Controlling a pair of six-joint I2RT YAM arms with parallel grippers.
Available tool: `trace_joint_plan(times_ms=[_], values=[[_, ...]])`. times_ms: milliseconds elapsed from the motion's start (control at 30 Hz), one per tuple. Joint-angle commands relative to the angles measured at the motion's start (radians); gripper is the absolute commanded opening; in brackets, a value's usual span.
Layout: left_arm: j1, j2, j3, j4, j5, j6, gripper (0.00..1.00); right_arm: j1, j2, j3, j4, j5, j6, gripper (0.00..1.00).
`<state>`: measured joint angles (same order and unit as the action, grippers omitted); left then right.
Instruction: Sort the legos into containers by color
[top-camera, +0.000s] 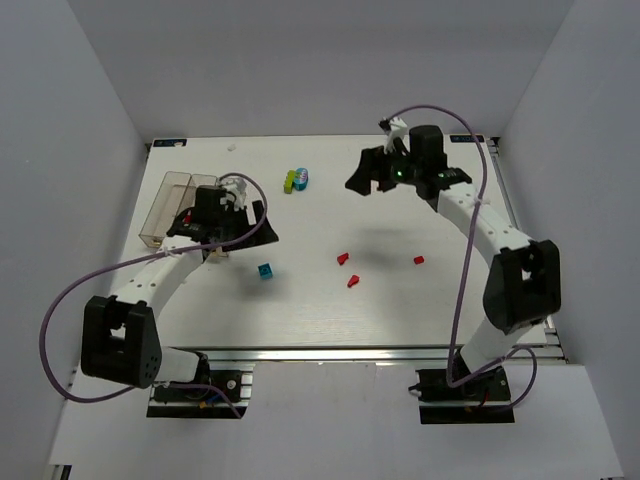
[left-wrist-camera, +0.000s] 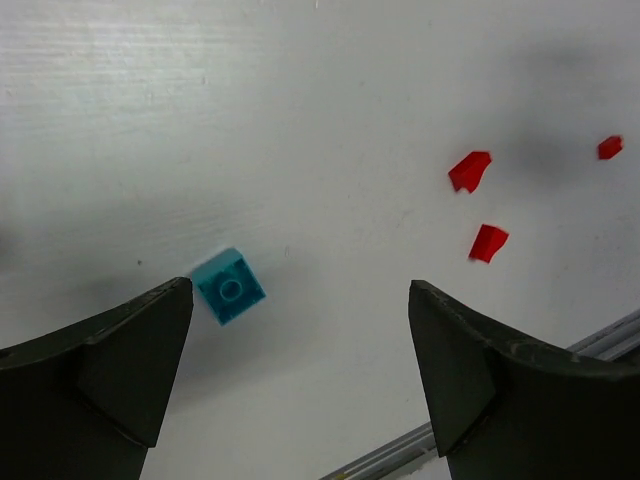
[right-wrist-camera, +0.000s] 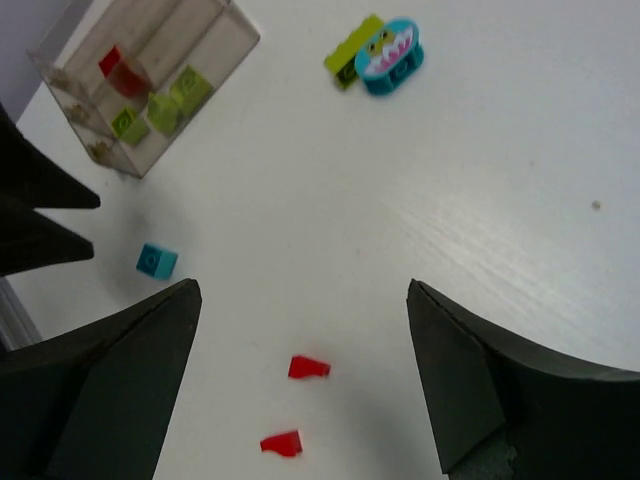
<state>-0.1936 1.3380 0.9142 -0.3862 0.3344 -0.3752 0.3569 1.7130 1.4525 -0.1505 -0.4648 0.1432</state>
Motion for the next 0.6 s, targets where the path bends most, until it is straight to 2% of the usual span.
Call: trace_joint_plan(times_ms=[0,100,133,200,300,333,400,567], values=[[-0.085,0.021,0.046,-0.114,-0.13,-0.016,0.98,-0.018,-0.107,-0.116,0.049,-0.075,0.002,0.89],[-0.179,0.118,0.071,-0.151,-0.224,-0.04,0.98,-0.079,-0.188,-0.203,0.066,-0.092,-0.007,0.65],[-0.202,0.133,0.068,-0.143,-0.289,-0.051,0.98,-0.102,-0.237,-0.278,0.116,-0.092,-0.004,0.49],[-0.252,0.145,0.071,-0.144,-0.374,-0.076,0.96,-0.139,-0.279,-0.342,0.17,-0.103,0.006,0.4],[-0.274,0.179,0.092,-0.16,-0.481,-0.1,0.86,-0.202,-0.299,-0.36,0.17,-0.168,0.016,0.39],[-0.289,0.191,0.1,-0.177,-0.536,-0.106,0.77,-0.22,-0.303,-0.362,0.172,-0.188,0.024,0.39],[-0.305,0.222,0.126,-0.189,-0.586,-0.132,0.72,-0.24,-0.306,-0.363,0.178,-0.227,0.032,0.39],[-0.351,0.259,0.149,-0.217,-0.713,-0.169,0.72,-0.272,-0.306,-0.369,0.18,-0.293,0.045,0.36]])
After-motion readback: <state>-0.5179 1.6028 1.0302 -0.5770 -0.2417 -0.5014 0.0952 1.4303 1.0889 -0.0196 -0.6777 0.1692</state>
